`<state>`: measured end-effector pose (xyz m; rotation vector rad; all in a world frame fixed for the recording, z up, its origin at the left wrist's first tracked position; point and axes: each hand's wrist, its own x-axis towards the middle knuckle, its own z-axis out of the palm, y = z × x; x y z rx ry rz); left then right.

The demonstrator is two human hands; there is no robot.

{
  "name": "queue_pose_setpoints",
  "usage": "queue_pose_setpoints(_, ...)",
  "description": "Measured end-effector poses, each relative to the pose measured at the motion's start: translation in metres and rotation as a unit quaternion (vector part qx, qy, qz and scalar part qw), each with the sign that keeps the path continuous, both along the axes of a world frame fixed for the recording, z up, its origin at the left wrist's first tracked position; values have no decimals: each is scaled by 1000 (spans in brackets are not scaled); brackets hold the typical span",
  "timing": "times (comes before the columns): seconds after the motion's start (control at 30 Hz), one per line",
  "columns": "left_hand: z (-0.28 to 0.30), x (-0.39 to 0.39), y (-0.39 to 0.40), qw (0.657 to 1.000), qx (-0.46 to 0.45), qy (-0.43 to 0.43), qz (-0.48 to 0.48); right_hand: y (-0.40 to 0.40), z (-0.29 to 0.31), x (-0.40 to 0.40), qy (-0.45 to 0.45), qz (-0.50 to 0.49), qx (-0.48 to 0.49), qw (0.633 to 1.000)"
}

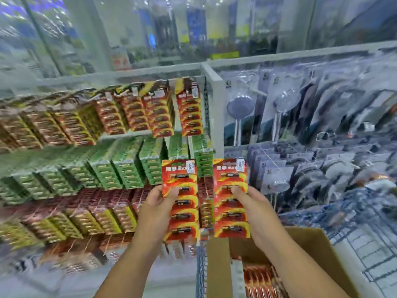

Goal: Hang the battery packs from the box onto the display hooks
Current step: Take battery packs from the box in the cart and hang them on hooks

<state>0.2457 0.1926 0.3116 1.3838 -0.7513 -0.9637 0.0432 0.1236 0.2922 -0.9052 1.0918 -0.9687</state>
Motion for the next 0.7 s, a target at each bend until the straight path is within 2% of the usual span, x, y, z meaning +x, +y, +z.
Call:
queue_pose_setpoints(0.4, 69, 93, 29, 992, -54, -4, 112, 3, 77, 105, -11, 100, -61, 993)
queue_pose_setpoints(0.7, 93, 196, -6, 992, -79, 0, 101, -21, 119, 213, -9, 87, -93, 992)
